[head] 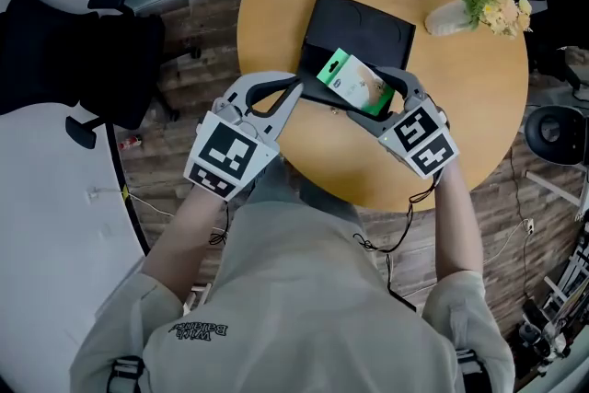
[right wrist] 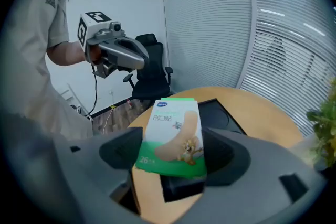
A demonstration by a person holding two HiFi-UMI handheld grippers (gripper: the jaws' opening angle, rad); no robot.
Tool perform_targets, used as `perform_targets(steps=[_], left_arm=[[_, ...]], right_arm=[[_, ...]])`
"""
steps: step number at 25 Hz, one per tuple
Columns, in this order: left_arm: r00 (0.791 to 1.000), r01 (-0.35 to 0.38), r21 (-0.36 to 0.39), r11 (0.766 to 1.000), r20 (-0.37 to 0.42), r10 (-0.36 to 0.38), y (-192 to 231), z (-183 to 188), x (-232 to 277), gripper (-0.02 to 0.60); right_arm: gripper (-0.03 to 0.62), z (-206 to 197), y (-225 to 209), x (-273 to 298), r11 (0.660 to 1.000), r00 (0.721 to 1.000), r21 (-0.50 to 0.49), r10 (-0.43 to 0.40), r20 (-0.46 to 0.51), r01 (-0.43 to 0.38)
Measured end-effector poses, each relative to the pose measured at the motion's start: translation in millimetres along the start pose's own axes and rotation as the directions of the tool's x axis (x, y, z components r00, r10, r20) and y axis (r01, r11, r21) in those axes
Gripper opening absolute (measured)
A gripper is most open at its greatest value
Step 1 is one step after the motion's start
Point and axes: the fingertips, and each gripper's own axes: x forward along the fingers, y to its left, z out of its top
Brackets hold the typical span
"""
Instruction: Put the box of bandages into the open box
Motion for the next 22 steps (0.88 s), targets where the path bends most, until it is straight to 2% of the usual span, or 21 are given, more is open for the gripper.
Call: perform_targets(steps=[2, 6, 15, 22], left_arm=[[1.0, 0.0, -0.036, 0.999, -0.009, -0.001, 6, -8, 7, 0.023], [0.998, -0.002, -0.002, 1.0, -0.057, 0.001, 13, -22, 20, 0.023], [0.993, 0.044, -0.053, 0.998, -0.111, -0.05, 6, -57, 32, 0.022], [0.989, 0.076, -0.06, 0.995, -0.121, -0.083, -2, -69, 48, 0.023]], right_arm=[[0.356, -1, 0, 9, 1.0, 1.0, -0.006, 0.023, -0.005, -0.023], [0.356, -8, -2, 26, 0.998, 0.998, -0.012, 0.061, -0.029, -0.062], [0.356, -34, 0, 63, 0.993, 0.988, 0.006, 0.116, -0.098, -0.116], [0.356, -55, -2, 89, 0.991, 0.976, 0.025, 0.137, -0.169, -0.135]])
